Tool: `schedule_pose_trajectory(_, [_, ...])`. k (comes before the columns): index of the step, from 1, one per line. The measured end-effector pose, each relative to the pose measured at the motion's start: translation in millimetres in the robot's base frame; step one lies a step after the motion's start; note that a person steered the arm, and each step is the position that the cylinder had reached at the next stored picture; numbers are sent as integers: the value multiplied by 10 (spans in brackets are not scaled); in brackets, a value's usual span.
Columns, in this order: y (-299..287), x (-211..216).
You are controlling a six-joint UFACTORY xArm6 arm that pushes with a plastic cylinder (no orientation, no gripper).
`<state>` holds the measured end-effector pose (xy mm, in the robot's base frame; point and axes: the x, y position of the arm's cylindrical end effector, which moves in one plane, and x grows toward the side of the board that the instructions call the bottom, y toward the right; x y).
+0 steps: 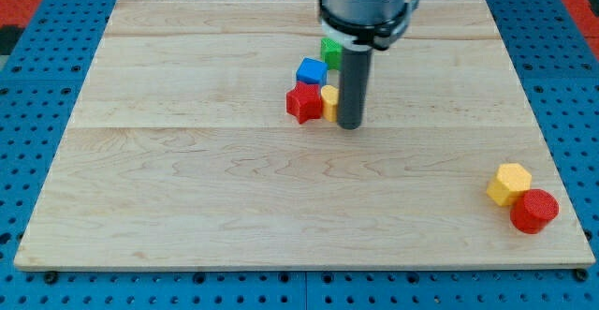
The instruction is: Place the green blocks above the yellow heart
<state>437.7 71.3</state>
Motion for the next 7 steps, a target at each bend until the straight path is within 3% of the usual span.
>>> schedule_pose_trajectory(1, [123, -595])
schedule_pose_trajectory(3, [873, -1239])
schedule_pose_trajectory(5, [-50, -1844])
schedule_pose_trajectory(6, [-439, -1389])
schedule_pose_trajectory(7, [-268, -1359])
